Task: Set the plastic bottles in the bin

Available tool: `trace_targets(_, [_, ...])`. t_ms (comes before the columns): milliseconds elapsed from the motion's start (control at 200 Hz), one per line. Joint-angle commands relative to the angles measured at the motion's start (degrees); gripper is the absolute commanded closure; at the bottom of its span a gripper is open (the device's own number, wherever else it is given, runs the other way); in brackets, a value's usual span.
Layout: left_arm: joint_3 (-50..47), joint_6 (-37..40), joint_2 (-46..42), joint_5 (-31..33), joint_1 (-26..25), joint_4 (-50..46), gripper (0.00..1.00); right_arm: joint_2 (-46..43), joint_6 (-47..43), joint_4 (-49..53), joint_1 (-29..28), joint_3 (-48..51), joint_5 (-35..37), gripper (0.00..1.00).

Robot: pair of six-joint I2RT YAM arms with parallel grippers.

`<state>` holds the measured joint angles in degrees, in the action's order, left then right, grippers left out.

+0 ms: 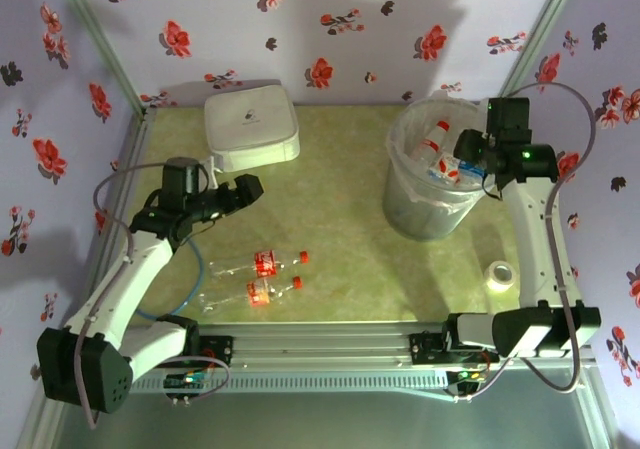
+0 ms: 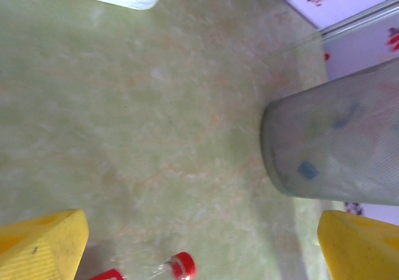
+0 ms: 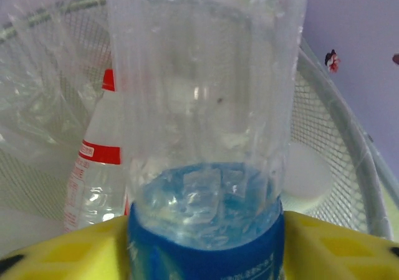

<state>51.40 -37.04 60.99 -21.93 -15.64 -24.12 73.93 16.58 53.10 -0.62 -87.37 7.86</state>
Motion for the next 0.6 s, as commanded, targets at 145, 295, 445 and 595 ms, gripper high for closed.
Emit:
trace_targets(145, [2.2, 5.3, 0.1, 5.7, -1.4, -8.3, 0.05, -1.2, -2.6, 1.7, 0.5, -10.9, 4.1, 0.25])
trace_targets(295, [2.5, 5.5, 0.0, 6.3, -2.4, -8.9, 0.05, 3.4, -2.5, 2.7, 0.5, -14.3, 0.3, 0.33])
trace_targets(445, [2.8, 6.3, -1.0, 7.9, -3.0, -12.1, 0.06, 6.3, -2.5, 3.0, 0.5, -13.7, 0.5, 0.61])
trace_targets(595, [1.7, 6.5, -1.9, 9.1, -3.5, -13.7, 0.06, 5.3, -1.6, 0.8, 0.5, -6.7, -1.9, 0.75])
